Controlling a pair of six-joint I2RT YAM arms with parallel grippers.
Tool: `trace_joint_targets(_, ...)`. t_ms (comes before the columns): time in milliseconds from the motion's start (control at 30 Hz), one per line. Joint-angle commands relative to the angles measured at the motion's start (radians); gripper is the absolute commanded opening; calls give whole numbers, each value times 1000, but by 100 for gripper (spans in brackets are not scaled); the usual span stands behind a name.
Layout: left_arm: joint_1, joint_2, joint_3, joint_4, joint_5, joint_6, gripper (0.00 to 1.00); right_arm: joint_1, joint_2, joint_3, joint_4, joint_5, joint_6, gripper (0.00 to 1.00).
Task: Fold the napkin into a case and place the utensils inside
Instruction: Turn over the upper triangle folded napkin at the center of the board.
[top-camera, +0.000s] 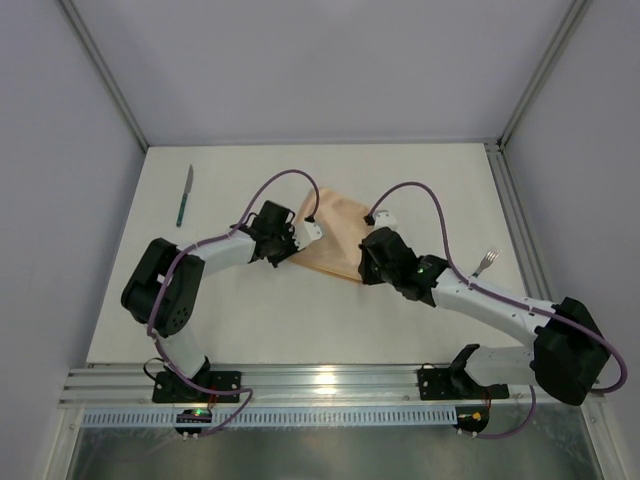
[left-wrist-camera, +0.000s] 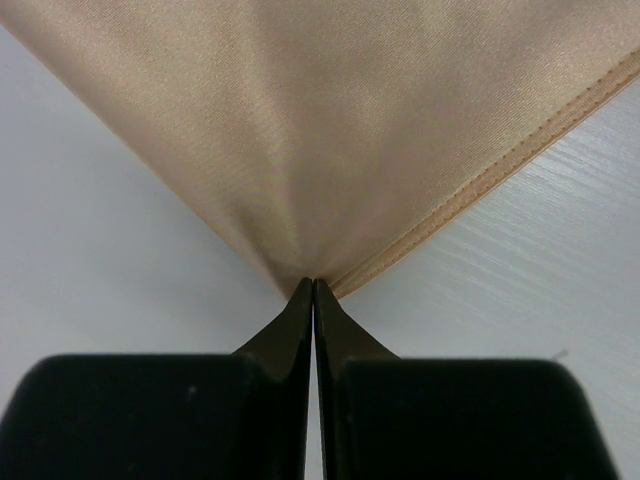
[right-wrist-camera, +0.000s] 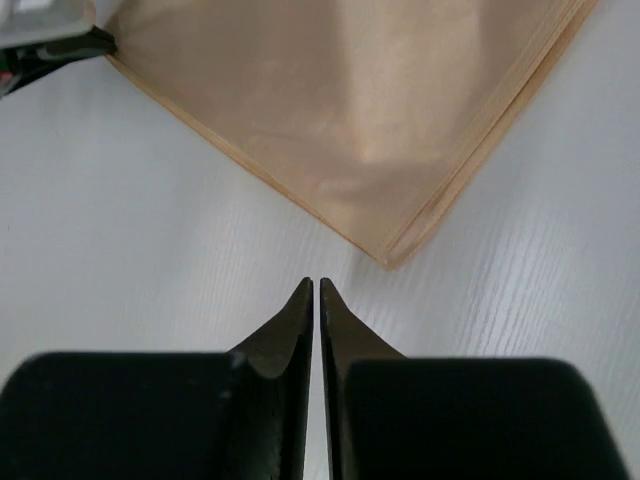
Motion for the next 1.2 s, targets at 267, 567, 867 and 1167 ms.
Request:
trace_joint_targets(267,6,-42,-5,-30,44,-18,2,-113,308,125,177,-60,47,4)
trace_joint_targets(567,6,-89,-47,-74,78,-28,0,-113,284,-44,175,-48,163,4)
trace_joint_targets(867,4,-214,-64,-195,172,43,51,-112,233,-32,106,-38,119,4)
trace_joint_targets(1167,-14,-192,-16,-272,138,261,71,-129,140,79,-22,-29,120,10)
